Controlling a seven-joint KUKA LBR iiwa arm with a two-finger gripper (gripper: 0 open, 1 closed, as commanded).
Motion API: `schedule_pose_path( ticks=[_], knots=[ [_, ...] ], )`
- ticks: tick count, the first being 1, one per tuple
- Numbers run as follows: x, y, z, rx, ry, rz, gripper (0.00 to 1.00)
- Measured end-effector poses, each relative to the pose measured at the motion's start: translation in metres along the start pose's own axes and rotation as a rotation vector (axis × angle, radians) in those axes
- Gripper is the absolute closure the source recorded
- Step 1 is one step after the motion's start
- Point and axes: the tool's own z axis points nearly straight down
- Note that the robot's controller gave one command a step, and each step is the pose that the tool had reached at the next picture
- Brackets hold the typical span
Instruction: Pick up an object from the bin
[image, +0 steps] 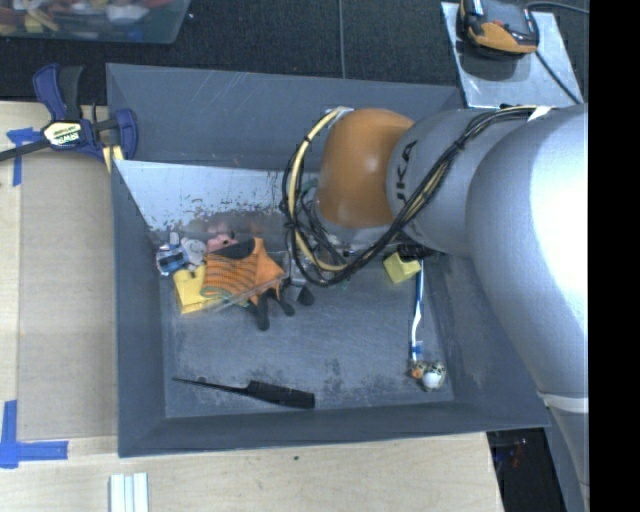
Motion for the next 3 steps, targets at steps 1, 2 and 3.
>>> schedule_pose_path(
  ticks=[1,2,3],
  knots=[
    [0.000,0.000,0.000,0.000,0.000,0.000,1.00],
    [0.001,0.000,-0.011,0.001,0.003,-0.001,1.00],
    [-0.001,0.000,-0.021,-0.001,-0.005,-0.001,1.00]
  ],
)
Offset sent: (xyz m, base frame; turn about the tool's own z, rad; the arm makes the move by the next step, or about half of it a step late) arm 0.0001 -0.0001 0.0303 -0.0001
